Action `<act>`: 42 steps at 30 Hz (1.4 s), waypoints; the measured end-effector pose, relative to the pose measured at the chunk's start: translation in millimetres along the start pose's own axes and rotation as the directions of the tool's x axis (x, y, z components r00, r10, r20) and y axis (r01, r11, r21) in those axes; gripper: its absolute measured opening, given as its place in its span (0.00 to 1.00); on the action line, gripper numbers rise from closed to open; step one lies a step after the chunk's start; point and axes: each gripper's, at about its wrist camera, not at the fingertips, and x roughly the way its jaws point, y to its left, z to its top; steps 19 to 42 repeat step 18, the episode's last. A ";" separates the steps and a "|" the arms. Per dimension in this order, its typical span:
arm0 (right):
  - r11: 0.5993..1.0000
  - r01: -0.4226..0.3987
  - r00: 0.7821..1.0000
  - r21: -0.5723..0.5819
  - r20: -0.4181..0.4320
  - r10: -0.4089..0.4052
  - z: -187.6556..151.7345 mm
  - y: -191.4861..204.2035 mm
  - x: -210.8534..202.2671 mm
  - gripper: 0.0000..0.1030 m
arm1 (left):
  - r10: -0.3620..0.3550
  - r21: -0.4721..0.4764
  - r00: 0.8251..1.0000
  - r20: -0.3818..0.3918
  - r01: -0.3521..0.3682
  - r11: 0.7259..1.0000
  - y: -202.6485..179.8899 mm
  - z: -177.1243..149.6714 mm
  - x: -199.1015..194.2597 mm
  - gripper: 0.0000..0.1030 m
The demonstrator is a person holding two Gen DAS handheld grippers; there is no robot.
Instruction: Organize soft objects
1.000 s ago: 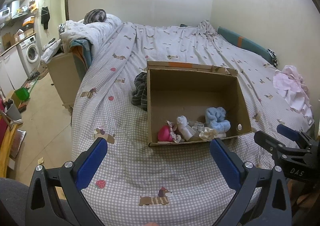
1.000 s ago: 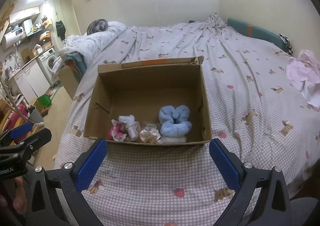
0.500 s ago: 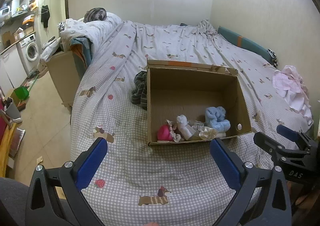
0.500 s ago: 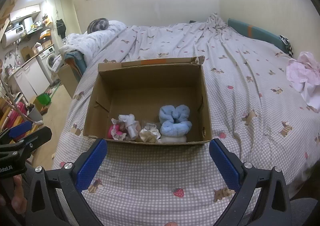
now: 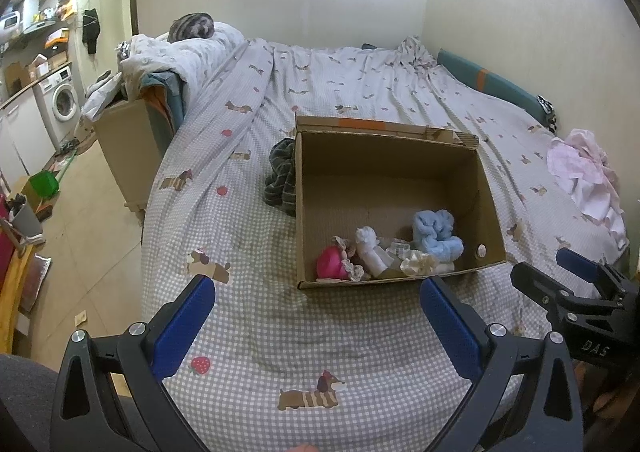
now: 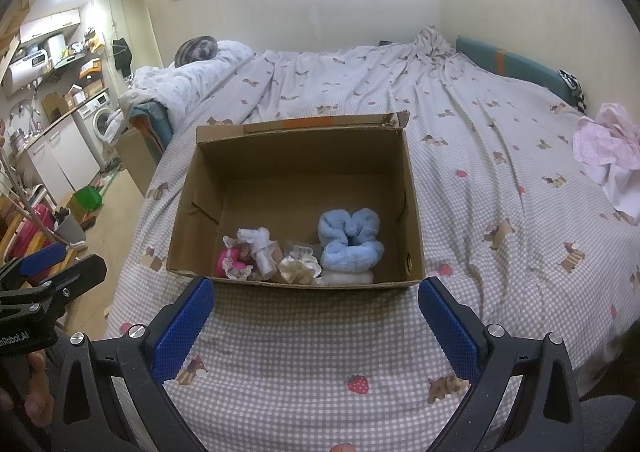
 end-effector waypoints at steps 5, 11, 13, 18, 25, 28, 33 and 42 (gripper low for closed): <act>1.000 0.002 1.000 0.001 0.001 -0.002 1.7 0.4 -1.1 1.00 | -0.003 -0.008 1.000 -0.005 0.003 1.000 4.1 0.7 0.9 0.99; 1.000 0.004 1.000 -0.003 0.003 -0.004 1.4 0.0 -1.0 1.00 | -0.009 -0.008 1.000 -0.008 0.009 1.000 3.8 0.2 0.4 0.99; 1.000 0.002 1.000 -0.001 0.002 -0.002 1.6 0.2 -0.9 1.00 | -0.015 -0.002 1.000 -0.008 0.015 1.000 4.1 0.5 0.7 0.99; 1.000 0.000 1.000 0.001 0.004 0.000 2.1 0.5 -1.1 1.00 | 0.003 0.009 1.000 0.002 -0.003 1.000 3.2 0.5 -0.5 0.99; 1.000 0.000 1.000 0.001 0.004 0.000 2.1 0.5 -1.1 1.00 | 0.003 0.009 1.000 0.002 -0.003 1.000 3.2 0.5 -0.5 0.99; 1.000 0.000 1.000 0.001 0.004 0.000 2.1 0.5 -1.1 1.00 | 0.003 0.009 1.000 0.002 -0.003 1.000 3.2 0.5 -0.5 0.99; 1.000 0.000 1.000 0.001 0.004 0.000 2.1 0.5 -1.1 1.00 | 0.003 0.009 1.000 0.002 -0.003 1.000 3.2 0.5 -0.5 0.99; 1.000 0.000 1.000 0.001 0.004 0.000 2.1 0.5 -1.1 1.00 | 0.003 0.009 1.000 0.002 -0.003 1.000 3.2 0.5 -0.5 0.99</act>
